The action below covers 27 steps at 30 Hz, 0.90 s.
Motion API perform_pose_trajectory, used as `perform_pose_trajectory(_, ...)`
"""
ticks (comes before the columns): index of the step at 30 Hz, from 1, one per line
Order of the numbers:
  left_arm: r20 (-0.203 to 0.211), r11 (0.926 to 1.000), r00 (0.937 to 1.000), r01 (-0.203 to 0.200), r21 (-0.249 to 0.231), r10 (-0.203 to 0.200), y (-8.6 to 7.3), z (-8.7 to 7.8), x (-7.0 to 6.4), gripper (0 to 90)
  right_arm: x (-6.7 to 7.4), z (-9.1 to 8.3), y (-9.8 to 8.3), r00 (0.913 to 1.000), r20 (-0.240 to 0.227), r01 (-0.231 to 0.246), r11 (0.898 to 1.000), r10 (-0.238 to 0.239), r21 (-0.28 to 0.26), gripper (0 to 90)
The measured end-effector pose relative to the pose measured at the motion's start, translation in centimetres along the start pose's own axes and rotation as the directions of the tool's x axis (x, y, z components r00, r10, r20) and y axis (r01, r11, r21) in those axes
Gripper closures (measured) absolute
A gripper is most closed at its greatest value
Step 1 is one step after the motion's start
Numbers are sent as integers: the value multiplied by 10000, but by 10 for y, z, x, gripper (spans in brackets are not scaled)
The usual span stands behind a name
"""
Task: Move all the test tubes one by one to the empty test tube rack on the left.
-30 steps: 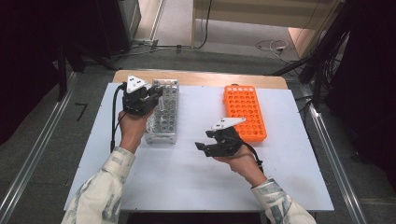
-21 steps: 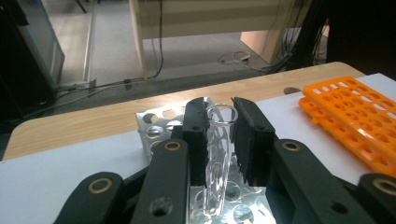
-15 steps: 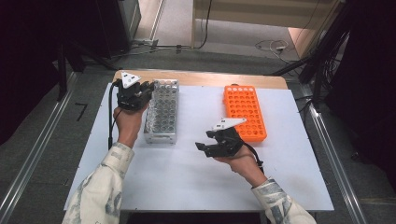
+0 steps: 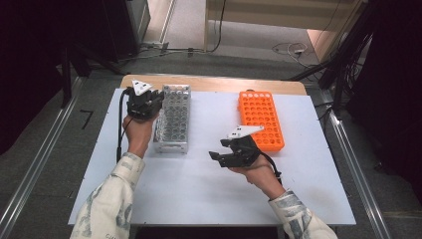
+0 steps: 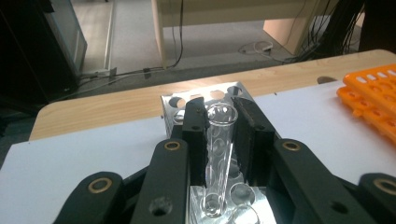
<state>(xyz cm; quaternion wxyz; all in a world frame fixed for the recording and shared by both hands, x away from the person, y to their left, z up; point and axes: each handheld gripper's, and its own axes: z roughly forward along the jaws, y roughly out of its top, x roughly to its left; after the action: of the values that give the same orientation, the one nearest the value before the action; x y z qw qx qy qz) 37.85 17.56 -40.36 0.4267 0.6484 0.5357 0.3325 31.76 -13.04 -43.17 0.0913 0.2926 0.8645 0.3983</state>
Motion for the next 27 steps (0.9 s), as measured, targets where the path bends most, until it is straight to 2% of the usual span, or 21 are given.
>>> perform_pose_trajectory(9, -81, 9980, 9999, -141, 610, 146, -9, 5, -4, 749, 0, 0, 0, 10000, 7, -14, 10000, 14, 14, 364)
perform_pose_trajectory(14, -1, 9937, 9998, -203, 1101, 205, -12, 6, -6, 738, 0, 1, 0, 10000, -2, -16, 10000, 16, 61, 362)
perform_pose_trajectory(21, 159, 9924, 9999, -12, 1230, -8, -12, 4, -7, 694, 0, 1, 0, 10000, 3, -26, 10000, 26, 54, 360)
perform_pose_trajectory(27, 412, 9933, 9985, 324, 1105, -372, -10, -3, -5, 590, -3, 0, -1, 9999, 104, -94, 10000, 94, -28, 353)
